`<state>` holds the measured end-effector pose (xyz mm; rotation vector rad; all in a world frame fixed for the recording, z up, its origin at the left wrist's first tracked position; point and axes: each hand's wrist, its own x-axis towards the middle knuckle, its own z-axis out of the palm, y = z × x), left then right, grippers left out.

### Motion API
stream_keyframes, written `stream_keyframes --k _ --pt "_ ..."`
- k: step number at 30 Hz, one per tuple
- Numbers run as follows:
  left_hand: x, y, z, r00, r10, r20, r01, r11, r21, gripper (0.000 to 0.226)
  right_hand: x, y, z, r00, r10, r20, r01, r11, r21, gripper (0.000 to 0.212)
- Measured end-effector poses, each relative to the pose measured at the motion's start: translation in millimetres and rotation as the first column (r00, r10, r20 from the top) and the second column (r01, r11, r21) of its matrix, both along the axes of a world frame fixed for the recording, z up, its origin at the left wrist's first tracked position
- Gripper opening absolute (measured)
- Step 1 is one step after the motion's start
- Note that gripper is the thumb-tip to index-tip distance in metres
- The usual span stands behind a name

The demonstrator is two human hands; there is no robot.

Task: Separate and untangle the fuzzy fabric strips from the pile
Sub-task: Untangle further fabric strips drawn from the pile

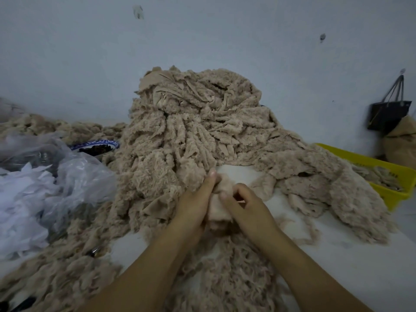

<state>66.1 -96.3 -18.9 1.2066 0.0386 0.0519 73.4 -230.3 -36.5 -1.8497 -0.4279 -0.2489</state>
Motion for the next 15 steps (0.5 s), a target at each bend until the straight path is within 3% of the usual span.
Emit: stream_keyframes --k 3,5,7,11,15 --pt "3.5 5.8 5.4 0.994 -0.108 -0.018 0.102 0.978 -0.181 0.041 6.7 -8.9 3.9 0.984 -0.157 -0.084 0.170 0.967 0.192 0.025" --pt "8.9 13.3 5.5 0.996 -0.062 -0.067 0.041 0.961 -0.272 0.034 9.7 -19.9 6.7 0.966 -0.173 -0.195 0.237 0.893 0.383 0.025" --pt "12.0 18.3 4.5 0.998 -0.007 -0.067 -0.016 0.944 -0.331 0.033 11.4 -27.4 7.2 0.949 -0.173 -0.262 0.283 0.835 0.472 0.022" --pt "11.7 25.0 2.5 0.998 0.013 -0.065 -0.041 0.893 -0.448 0.048 11.1 -29.7 8.2 0.938 -0.222 -0.267 0.332 0.797 0.505 0.020" --pt "11.7 27.1 4.4 0.999 0.024 -0.048 -0.042 0.903 -0.428 0.056 8.5 -29.8 10.4 0.944 -0.245 -0.222 0.324 0.819 0.473 0.019"
